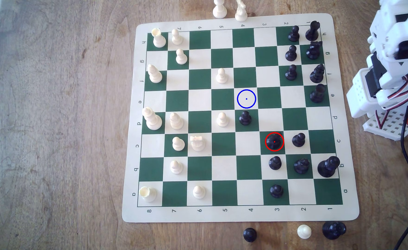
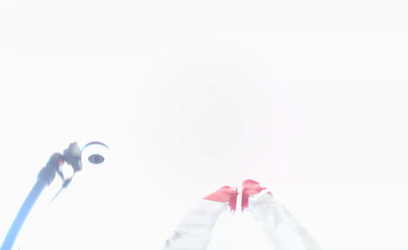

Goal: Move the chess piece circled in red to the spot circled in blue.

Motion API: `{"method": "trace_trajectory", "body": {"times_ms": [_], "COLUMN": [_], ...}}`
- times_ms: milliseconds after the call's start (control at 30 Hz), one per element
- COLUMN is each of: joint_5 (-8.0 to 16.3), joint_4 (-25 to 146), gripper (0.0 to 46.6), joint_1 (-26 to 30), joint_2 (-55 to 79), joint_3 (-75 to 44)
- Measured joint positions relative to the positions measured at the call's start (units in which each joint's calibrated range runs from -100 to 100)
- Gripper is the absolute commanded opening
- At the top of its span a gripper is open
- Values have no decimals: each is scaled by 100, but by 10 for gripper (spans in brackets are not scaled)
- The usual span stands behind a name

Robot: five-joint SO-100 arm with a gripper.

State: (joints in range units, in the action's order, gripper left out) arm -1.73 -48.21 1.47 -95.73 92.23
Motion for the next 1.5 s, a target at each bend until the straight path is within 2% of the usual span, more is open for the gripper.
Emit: {"method": "trace_trajectory", "body": {"times_ms": [100, 167, 200, 333, 367, 400, 467, 533, 633, 733, 967, 1033, 1200, 1500], "joint_5": [15, 161, 269, 347, 347, 357, 357, 405, 430, 405, 54, 15, 5, 54], "joint_4": [1530, 2080, 2884, 4869, 5888, 6295, 7028, 8024, 8677, 9012, 10104, 10327, 11355, 12032], "gripper": [2, 2, 2, 2, 2, 36, 71, 75, 107, 118, 197, 199, 196, 232], "joint_1": [-29, -88, -103, -22, -22, -22, -66, -162, -199, -184, -170, -251, -7, 546], "joint_2": [8, 25, 8, 25, -8, -8, 25, -8, 67, 243, 1307, 1584, 2388, 2648], "joint_3": [-127, -334, -660, -1329, -1663, -1780, -2052, -2341, -2558, -2657, -3425, -3669, -4329, -4248]}}
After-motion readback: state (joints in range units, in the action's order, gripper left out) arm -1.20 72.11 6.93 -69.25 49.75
